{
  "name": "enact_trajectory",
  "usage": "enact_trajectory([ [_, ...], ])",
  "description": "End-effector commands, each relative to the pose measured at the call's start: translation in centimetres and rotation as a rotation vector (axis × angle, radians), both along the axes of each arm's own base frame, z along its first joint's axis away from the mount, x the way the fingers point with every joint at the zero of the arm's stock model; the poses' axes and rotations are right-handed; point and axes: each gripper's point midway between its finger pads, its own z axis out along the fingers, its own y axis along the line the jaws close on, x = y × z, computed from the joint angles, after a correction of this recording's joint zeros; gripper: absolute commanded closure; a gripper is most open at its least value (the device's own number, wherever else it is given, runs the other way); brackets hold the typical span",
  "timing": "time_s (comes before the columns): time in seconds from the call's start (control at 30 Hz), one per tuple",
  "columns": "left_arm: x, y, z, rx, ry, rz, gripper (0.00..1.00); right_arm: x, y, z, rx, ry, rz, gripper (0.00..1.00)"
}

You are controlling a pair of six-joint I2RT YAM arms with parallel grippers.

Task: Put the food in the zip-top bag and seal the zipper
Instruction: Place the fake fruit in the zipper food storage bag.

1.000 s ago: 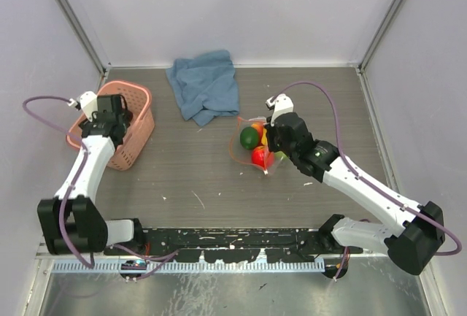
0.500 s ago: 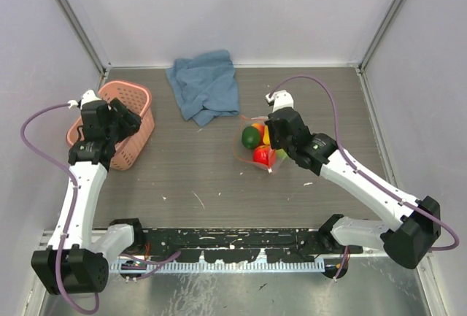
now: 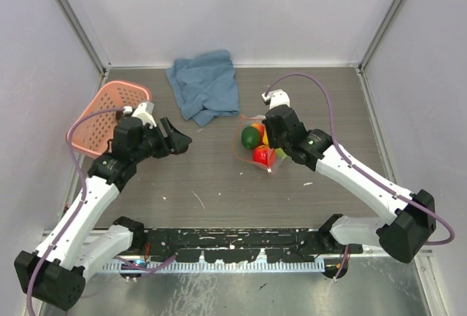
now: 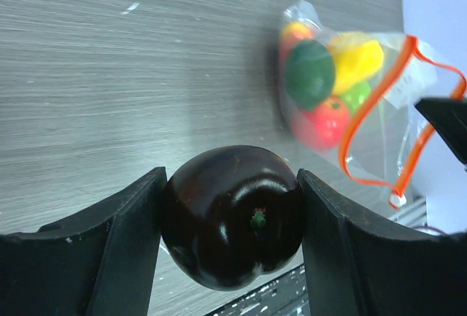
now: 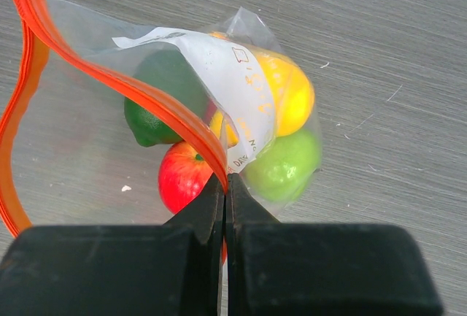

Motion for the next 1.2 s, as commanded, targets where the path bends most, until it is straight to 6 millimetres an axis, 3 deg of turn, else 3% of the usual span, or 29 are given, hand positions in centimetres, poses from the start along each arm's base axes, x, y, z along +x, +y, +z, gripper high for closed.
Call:
enact_trajectory([
  [0.0, 0.1, -3.4, 3.6, -0.088, -0.136, -0.105, 0.63, 0.8, 0.5, 2.1, 0.030, -0.048, -0.008, 0.99],
  [0.13, -0.5, -5.6, 4.8, -0.119, -0.172, -0.167, 0.63, 0.6, 0.5, 1.5, 0.029, -0.042, -0.002, 0.99],
  [0.33, -1.4, -11.6, 7.3, -0.191, -0.286, -0.275, 0.63, 0.6, 0.6, 1.2, 0.028, -0.039, 0.002, 0.99],
  [0.5, -1.4, -16.6, 7.2, -0.129, -0.308, -0.342, 0.63, 0.6, 1.1, 2.4, 0.062, -0.058, 0.018, 0.99],
  [0.63, -0.9, -19.5, 7.1, -0.109, -0.340, -0.358, 0.64, 0.7, 1.3, 2.8, 0.066, -0.065, 0.025, 1.00],
  [0.83, 0.4, -22.4, 5.5, -0.013, -0.386, -0.358, 0.63, 0.5, 1.2, 3.0, 0.069, -0.066, 0.026, 0.99],
  [1.17, 4.0, -24.2, 2.1, 0.114, -0.368, -0.291, 0.63, 0.2, 2.3, 4.0, 0.131, -0.068, 0.069, 0.99],
])
